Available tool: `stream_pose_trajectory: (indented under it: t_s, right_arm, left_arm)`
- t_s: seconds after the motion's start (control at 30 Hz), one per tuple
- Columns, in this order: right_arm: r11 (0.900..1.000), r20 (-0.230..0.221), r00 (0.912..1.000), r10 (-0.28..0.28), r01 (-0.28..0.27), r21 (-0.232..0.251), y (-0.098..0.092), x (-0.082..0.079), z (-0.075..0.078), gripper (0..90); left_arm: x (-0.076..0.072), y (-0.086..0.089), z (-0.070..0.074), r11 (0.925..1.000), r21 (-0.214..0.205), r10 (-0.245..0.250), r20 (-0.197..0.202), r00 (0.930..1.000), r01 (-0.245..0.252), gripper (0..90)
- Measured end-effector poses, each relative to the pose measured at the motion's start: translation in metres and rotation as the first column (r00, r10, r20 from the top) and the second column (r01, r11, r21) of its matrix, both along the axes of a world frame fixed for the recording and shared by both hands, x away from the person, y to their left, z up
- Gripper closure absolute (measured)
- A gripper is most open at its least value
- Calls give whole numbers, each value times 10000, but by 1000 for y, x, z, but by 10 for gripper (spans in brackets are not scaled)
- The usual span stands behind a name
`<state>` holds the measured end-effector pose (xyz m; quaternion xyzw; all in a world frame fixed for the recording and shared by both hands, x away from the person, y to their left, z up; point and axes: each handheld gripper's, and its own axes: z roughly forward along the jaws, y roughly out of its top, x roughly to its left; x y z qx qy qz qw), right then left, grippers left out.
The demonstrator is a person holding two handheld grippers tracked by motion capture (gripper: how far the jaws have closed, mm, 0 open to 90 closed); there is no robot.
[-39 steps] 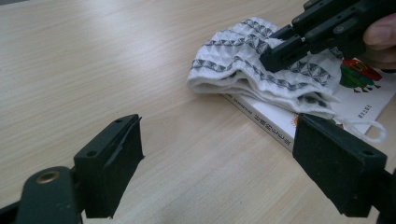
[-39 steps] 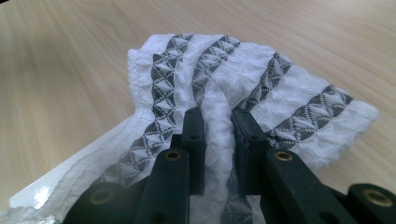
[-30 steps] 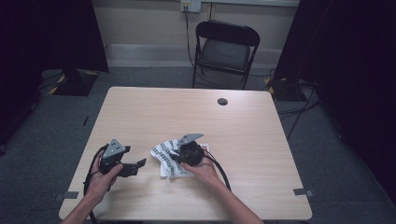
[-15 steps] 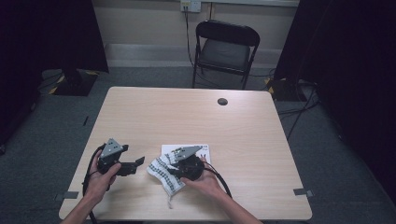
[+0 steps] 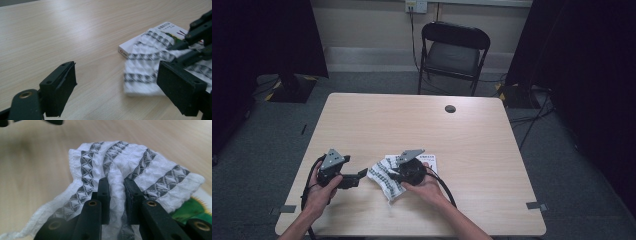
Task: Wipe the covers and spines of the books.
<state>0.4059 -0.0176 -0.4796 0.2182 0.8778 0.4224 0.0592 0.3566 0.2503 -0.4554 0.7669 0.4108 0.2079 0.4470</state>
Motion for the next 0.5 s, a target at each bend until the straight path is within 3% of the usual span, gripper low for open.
stream_pose_trajectory:
  t_s: [0.5]
  right_arm:
    - [9959,-211,9959,-878,882,184,19,49,-2,786]
  left_arm:
    - [-1,-1,0,10000,10,-22,70,10000,21,157]
